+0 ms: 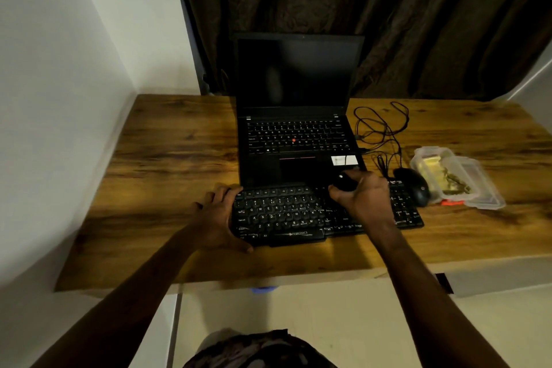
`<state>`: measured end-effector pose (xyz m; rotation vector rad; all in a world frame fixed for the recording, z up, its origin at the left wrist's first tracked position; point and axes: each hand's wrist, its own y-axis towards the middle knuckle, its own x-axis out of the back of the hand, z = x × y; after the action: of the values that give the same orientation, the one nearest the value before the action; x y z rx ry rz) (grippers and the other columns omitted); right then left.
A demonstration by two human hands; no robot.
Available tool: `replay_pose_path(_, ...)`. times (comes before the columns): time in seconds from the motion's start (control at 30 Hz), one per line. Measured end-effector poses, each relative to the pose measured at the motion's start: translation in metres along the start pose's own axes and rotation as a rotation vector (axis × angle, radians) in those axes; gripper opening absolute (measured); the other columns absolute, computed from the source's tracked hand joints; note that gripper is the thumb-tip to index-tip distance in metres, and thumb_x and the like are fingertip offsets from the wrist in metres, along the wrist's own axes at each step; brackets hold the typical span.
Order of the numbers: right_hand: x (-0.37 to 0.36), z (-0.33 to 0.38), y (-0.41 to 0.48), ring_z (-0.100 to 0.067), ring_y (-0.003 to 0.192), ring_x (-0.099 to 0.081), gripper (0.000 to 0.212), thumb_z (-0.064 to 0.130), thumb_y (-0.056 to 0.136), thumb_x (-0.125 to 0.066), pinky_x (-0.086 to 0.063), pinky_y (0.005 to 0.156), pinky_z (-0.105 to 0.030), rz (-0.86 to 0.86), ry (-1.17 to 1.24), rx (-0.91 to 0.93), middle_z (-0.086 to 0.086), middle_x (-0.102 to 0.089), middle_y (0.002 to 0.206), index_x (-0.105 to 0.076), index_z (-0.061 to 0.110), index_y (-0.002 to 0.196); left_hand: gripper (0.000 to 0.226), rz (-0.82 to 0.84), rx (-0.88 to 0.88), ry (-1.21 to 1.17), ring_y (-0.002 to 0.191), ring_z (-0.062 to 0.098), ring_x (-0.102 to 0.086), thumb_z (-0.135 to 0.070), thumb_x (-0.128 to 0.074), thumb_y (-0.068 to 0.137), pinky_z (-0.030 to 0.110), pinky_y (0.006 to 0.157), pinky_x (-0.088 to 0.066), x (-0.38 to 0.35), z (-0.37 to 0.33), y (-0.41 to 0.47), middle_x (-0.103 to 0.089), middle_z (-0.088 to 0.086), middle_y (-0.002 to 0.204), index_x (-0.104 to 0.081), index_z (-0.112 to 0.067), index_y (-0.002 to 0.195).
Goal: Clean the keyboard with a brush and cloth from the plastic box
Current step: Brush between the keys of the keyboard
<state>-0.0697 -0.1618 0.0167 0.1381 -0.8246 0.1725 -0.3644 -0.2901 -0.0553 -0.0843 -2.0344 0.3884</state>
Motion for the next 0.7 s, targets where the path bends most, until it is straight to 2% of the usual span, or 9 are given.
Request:
replay_pose_path(0.07,-0.012,0.01,-0.003,0.003,0.066,-0.065,0.013,0.026,0.077,-0.083,-0.045,0.058,-0.001,0.037,0.04,0.033,0.014,-0.069,0.072,-0.075,0.021,0.086,0.15,0.001,-0.005,-0.013,0.134,0.023,-0.024,-0.085,-0.077,0.029,0.054,0.107,-0.028,0.0,0.0,0.0,-0.02,-0.009,0.148,-0.008,-0.038,0.153)
replay_pose_path(0.23,-0.022,0.015,-0.003,0.003,0.066,-0.069,0.012,0.024,0.077,-0.084,-0.047,0.058,-0.004,0.076,0.139,0.033,0.01,-0.074,0.076,-0.078,0.019,0.086,0.151,-0.002,-0.005,-0.053,0.133,0.024,-0.025,-0.085,-0.077,0.024,0.058,0.109,-0.028,-0.001,0.001,0.0,-0.022,-0.01,0.145,-0.01,-0.039,0.152)
replay_pose_path(0.4,-0.002,0.001,0.003,-0.001,0.069,-0.069,0.016,0.028,0.077,-0.084,-0.049,0.057,-0.006,-0.002,0.016,-0.002,0.01,-0.073,0.076,-0.077,0.021,0.089,0.151,-0.007,-0.011,-0.066,0.133,0.024,-0.025,-0.086,-0.077,0.024,0.06,0.109,-0.028,-0.003,0.004,0.001,-0.021,-0.01,0.147,-0.01,-0.039,0.151)
replay_pose_path(0.47,-0.005,0.004,0.002,-0.003,0.07,-0.069,0.017,0.03,0.077,-0.083,-0.054,0.062,-0.012,0.0,-0.023,0.018,0.009,-0.073,0.077,-0.077,0.021,0.089,0.151,-0.005,-0.012,-0.074,0.134,0.024,-0.023,-0.086,-0.077,0.025,0.061,0.109,-0.029,-0.004,0.005,0.002,-0.02,-0.01,0.148,-0.009,-0.04,0.151)
replay_pose_path(0.57,-0.024,0.018,-0.006,-0.005,0.068,-0.07,0.015,0.032,0.078,-0.081,-0.061,0.066,-0.028,0.059,-0.023,0.073,0.009,-0.073,0.074,-0.075,0.022,0.088,0.15,-0.002,-0.009,-0.026,0.135,0.025,-0.022,-0.081,-0.08,0.03,0.059,0.109,-0.026,-0.002,0.002,0.001,-0.017,-0.008,0.149,-0.007,-0.038,0.153)
replay_pose_path(0.7,-0.045,0.04,-0.014,-0.003,0.066,-0.069,0.01,0.027,0.078,-0.08,-0.06,0.064,-0.026,0.116,0.088,0.119,0.008,-0.073,0.072,-0.076,0.021,0.085,0.149,-0.009,-0.011,-0.026,0.136,0.026,-0.023,-0.078,-0.083,0.031,0.059,0.11,-0.024,-0.002,0.002,0.001,-0.019,-0.006,0.149,-0.008,-0.037,0.154)
